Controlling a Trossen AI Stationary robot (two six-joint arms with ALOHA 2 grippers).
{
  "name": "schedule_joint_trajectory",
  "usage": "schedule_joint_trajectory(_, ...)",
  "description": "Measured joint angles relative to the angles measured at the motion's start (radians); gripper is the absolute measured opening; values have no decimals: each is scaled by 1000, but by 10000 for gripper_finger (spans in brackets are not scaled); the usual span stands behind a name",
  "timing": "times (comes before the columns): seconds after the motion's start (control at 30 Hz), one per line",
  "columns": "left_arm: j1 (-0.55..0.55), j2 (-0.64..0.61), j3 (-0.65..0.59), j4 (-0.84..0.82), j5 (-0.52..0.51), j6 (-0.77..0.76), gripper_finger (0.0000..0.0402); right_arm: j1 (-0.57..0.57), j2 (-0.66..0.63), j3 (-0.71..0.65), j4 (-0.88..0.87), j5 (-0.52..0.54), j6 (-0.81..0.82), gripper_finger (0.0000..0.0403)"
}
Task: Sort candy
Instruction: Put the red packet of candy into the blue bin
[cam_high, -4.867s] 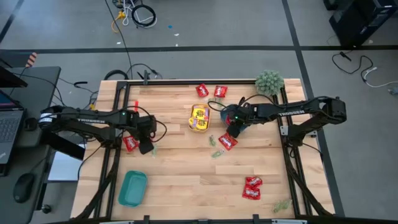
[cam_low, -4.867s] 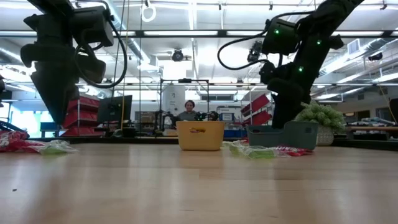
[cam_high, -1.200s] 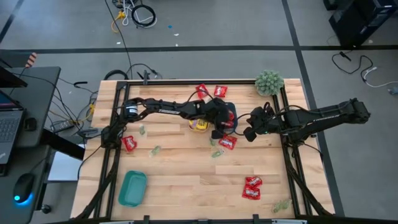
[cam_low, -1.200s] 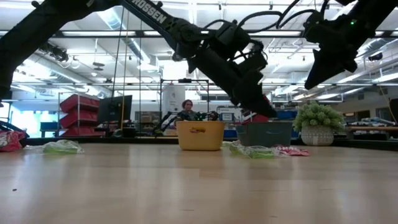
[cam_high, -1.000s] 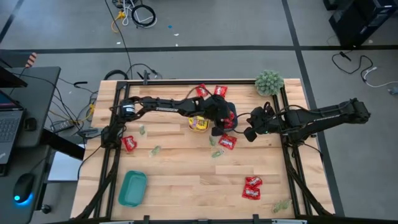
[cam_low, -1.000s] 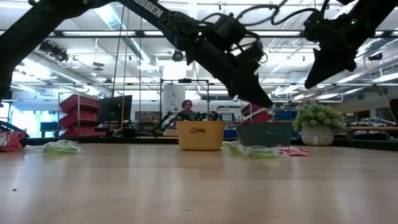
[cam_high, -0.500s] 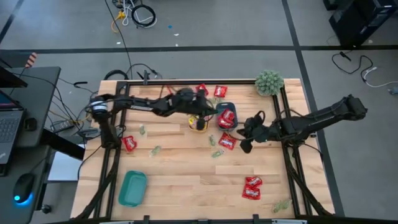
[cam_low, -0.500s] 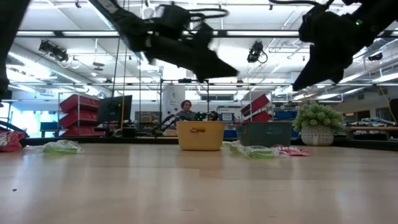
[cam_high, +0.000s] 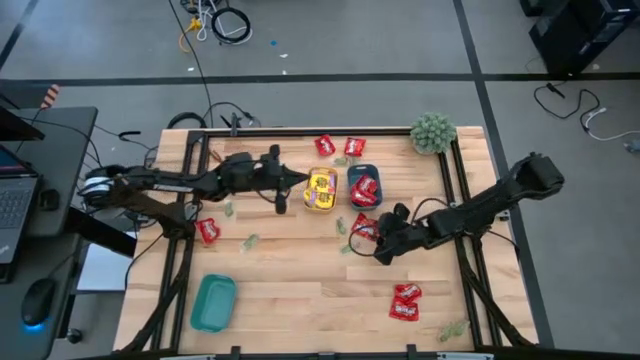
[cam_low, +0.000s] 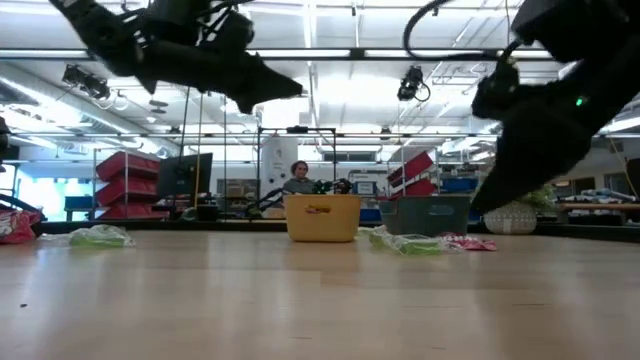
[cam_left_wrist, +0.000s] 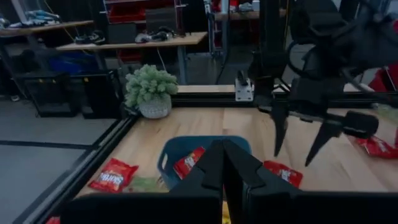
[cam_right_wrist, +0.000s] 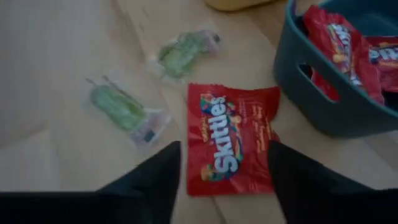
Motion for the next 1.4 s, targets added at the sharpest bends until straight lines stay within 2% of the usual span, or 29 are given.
schedule_joint_trajectory(0.1,0,-32,-54,51,-13,-5,3,-5,60,1,27,3,-6,279)
schedule_joint_trajectory(0.2,0,-38,-87,82,-29,-13,3,-5,107,1,39,19,-6,315)
schedule_joint_trajectory(0.3,0,-38,-101,99,-35,-25,3,-11,145,1,48,34,0,330)
schedule_joint_trajectory(0.4,0,-38,-110,104,-44,-29,3,-19,170,5,61,38,14,324)
schedule_joint_trajectory(0.47,0,-38,-116,108,-45,-30,3,-22,173,6,61,34,18,307)
schedule_joint_trajectory(0.57,0,-38,-116,111,-45,-30,3,-23,166,5,66,9,16,259)
schedule_joint_trajectory(0.83,0,-38,-116,111,-45,-30,3,-18,116,0,32,-57,-5,49)
schedule_joint_trajectory(0.9,0,-38,-116,111,-45,-32,3,-7,83,-1,14,-68,-20,15)
schedule_joint_trajectory(1.13,0,-38,-115,111,-45,-33,3,5,-83,27,-57,-97,-65,7)
schedule_joint_trajectory(1.27,0,-37,-115,110,-45,-33,3,-6,-150,89,-97,-24,-170,5)
schedule_joint_trajectory(1.4,0,-37,-115,111,-45,-33,3,-82,-183,138,-115,84,-235,2)
